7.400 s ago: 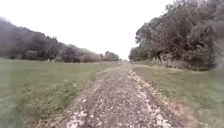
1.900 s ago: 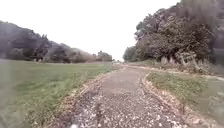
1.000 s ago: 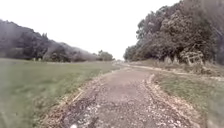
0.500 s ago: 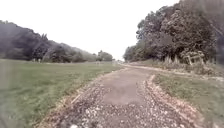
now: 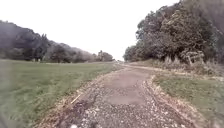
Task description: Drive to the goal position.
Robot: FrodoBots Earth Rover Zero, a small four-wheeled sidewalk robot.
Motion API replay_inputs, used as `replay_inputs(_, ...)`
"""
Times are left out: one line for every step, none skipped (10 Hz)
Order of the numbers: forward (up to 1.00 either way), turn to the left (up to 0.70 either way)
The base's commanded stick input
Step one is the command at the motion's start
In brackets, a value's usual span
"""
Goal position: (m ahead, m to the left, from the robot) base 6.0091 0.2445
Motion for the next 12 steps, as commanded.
replay_inputs(0.0, -0.05)
replay_inputs(0.0, -0.05)
replay_inputs(0.0, -0.05)
replay_inputs(0.0, -0.05)
replay_inputs(0.0, -0.05)
replay_inputs(0.0, -0.05)
replay_inputs(0.0, -0.05)
replay_inputs(0.0, -0.05)
replay_inputs(0.0, -0.05)
replay_inputs(0.0, -0.05)
replay_inputs(0.0, -0.05)
replay_inputs(0.0, -0.05)
